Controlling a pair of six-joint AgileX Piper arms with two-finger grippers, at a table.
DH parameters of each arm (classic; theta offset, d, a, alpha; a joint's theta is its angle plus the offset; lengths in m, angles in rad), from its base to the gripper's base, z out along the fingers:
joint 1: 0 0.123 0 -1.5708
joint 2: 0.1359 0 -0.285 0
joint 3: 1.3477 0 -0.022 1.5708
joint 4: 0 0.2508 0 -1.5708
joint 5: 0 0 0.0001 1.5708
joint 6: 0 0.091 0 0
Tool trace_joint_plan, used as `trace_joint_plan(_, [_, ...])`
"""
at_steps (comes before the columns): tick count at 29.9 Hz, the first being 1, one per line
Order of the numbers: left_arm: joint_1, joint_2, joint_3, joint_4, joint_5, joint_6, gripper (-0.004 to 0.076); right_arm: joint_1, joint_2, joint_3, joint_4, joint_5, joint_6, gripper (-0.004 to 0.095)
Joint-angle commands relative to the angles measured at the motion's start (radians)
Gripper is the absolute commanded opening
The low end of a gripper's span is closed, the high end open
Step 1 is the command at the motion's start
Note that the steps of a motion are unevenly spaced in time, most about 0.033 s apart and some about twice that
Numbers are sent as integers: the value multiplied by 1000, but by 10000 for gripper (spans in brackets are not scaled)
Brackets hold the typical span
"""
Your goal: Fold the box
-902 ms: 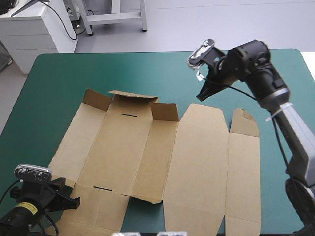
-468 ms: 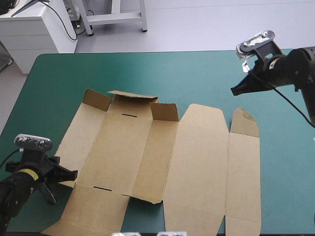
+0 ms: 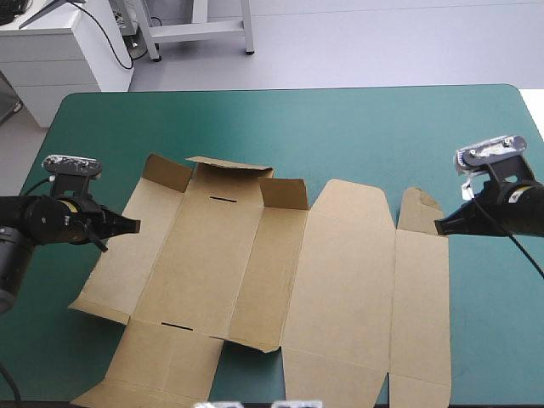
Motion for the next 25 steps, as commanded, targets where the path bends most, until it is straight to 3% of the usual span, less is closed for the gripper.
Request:
trace_joint_plan(1, [125,43,-90,-188,22,117,-2,-17,-52,43,43,-87,-15,-21])
trace_joint_plan(5, [320,114,-100,-422,157,333,-2,-17,-54,96,96,-108,-34,-21])
trace_joint_plan(11, [535,204,-100,-601,298,522,-3,-17,-52,115,105,-147,-47,-21])
trace_joint_plan(20, [566,245,-100,-543,277,570,-2,-17,-52,115,105,-165,-49,-21])
trace_joint_plan(23, [566,250,-100,-525,297,570,61,-17,-51,115,105,-172,-59,-21])
trace_joint_plan(25, [563,252,-100,-500,297,566,167,-17,-49,115,105,-171,-64,-21])
